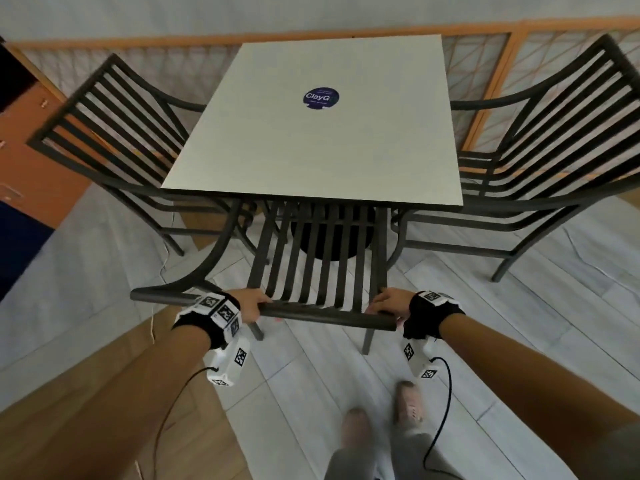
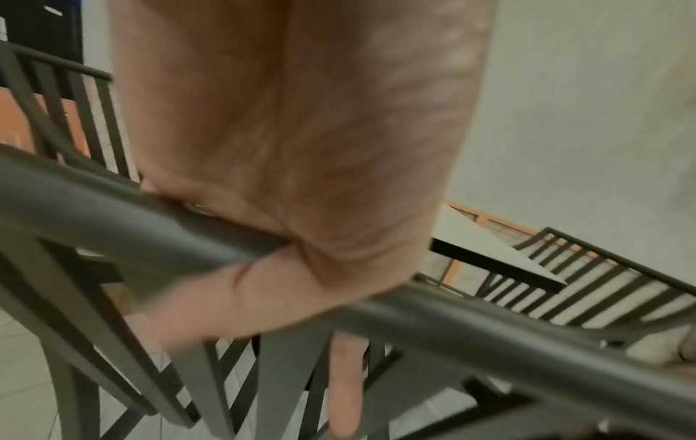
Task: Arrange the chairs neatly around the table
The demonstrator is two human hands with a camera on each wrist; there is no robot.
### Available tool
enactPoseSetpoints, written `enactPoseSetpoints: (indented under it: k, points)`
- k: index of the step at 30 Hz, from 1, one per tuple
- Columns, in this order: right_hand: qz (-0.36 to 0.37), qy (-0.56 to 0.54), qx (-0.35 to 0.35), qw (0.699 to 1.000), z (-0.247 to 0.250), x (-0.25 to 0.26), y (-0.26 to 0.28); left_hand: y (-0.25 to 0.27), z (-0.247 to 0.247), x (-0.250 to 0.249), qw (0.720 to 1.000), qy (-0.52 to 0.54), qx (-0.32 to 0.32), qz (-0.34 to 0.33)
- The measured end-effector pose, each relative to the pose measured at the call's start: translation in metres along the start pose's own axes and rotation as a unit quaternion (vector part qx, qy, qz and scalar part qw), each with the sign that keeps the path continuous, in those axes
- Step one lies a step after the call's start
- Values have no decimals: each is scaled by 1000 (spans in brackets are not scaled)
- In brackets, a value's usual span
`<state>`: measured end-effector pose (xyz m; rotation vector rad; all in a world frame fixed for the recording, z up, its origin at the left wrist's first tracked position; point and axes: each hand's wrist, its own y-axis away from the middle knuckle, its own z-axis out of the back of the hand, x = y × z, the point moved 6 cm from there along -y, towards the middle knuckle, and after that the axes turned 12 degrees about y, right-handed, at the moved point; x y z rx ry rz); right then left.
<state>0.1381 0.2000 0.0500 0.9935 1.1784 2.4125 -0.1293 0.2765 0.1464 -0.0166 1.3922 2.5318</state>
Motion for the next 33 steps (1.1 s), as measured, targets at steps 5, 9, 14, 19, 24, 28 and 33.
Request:
enactPoseSetpoints:
  k: [5,9,14,19,24,28,33]
  points:
    - [-6,-51,-48,998,-5,-4,0,-13,-10,10,995,36,-96,7]
    - [-5,-64,-52,997,-7,-13,3,-16,-19,7,995,42,-93,-1]
    - [9,-14,-22,1000,-12,-27,-5,-19,-24,8,996,45,-83,-10]
    - [7,-59,-40,997,-5,-29,-13,-22,-18,9,993,54,-103,0]
    - [33,-61,-47,996,-3,-20,-4,-18,-18,4,992,67,-110,-7]
    - [57,-27,-77,995,6,-9,26,-8,-17,5,980,113,-152,-53]
    - [121,85,-138,979,55,15,97,15,-18,19,933,262,-198,-148]
